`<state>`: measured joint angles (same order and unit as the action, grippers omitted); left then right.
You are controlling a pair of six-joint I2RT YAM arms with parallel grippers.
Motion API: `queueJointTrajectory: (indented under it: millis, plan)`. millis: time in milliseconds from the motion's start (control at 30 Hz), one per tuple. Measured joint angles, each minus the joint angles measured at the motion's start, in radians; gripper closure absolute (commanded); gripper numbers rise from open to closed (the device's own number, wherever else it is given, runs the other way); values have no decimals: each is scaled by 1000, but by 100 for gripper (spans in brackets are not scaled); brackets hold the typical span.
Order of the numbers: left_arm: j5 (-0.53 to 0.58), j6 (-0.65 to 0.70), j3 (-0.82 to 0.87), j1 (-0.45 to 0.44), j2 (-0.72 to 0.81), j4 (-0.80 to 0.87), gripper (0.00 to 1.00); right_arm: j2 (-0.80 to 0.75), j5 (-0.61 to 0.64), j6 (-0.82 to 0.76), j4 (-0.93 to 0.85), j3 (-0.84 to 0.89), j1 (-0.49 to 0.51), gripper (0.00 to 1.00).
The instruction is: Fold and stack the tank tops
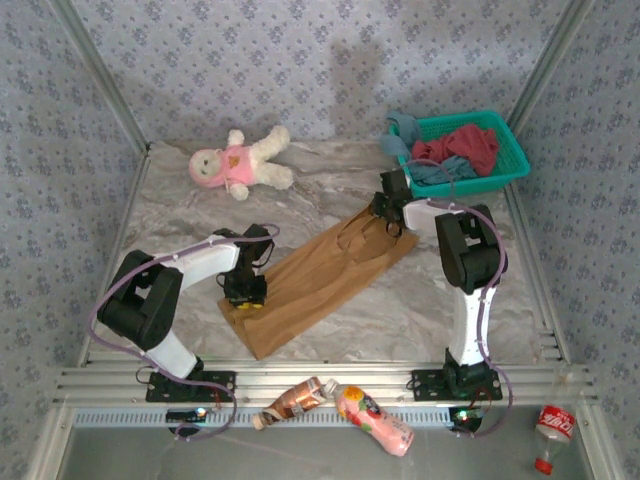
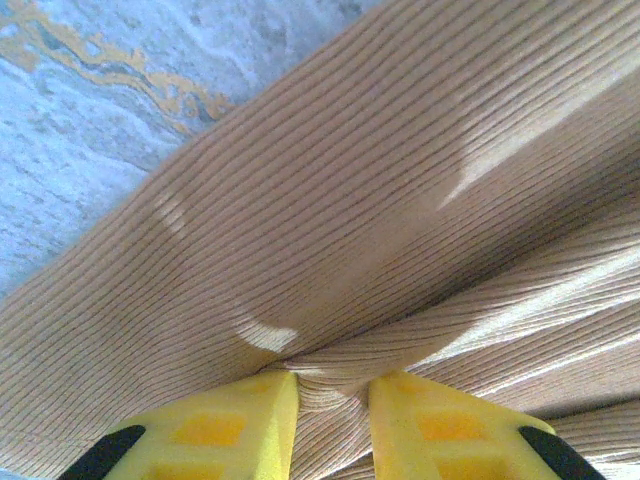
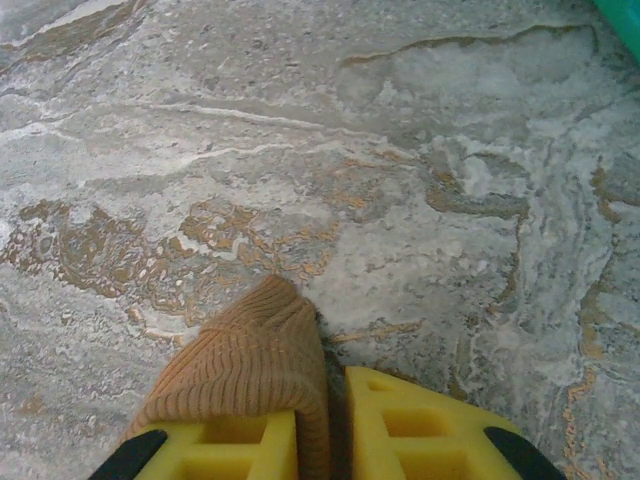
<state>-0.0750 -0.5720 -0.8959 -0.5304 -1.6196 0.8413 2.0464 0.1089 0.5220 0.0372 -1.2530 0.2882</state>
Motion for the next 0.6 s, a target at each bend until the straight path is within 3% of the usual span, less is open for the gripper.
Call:
queueJointTrajectory:
  millis: [600]
  plan:
    - [0, 6, 0, 0, 0, 3, 74, -50, 0, 71, 106, 106, -2, 65]
